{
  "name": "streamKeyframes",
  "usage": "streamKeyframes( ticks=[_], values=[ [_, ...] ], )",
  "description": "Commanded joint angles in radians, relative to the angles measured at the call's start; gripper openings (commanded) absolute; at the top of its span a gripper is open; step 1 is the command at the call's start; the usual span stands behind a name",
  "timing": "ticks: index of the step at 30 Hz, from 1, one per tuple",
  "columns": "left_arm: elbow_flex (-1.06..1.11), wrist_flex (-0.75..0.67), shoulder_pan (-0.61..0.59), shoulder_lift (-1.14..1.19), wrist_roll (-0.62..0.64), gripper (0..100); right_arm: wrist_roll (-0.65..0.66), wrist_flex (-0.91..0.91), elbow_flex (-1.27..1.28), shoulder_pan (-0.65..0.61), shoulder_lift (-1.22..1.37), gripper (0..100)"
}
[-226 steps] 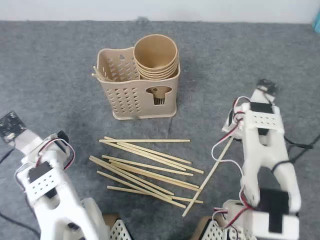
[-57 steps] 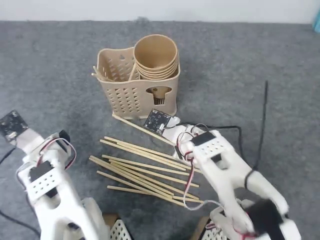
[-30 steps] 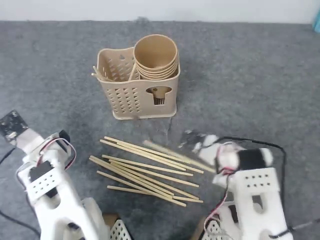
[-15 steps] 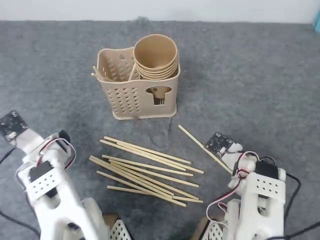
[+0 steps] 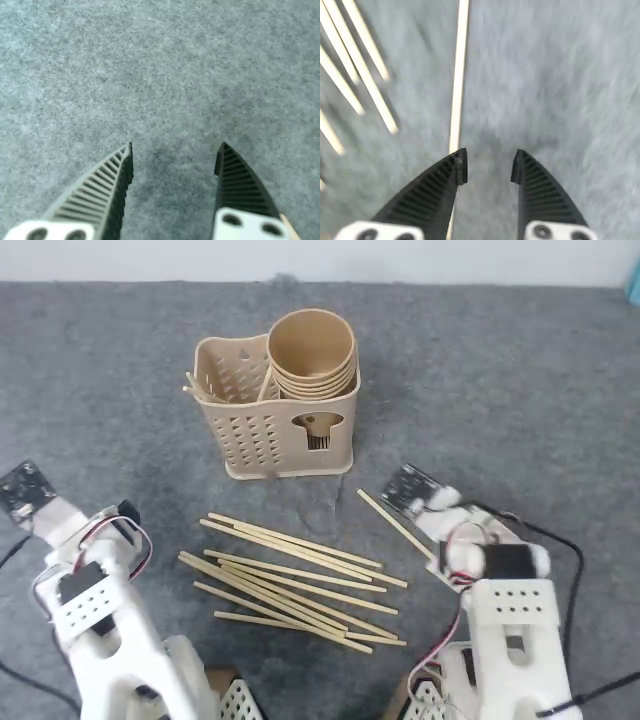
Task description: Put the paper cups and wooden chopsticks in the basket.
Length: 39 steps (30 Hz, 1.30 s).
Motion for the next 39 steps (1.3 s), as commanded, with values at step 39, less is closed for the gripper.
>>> streamKeyframes(
  ticks=[39],
  values=[
    [-0.004,-0.026,0.008,-0.005,0.006,26,-0.318,-0.453,-0.430,-0.216,0.966,13.0]
  ],
)
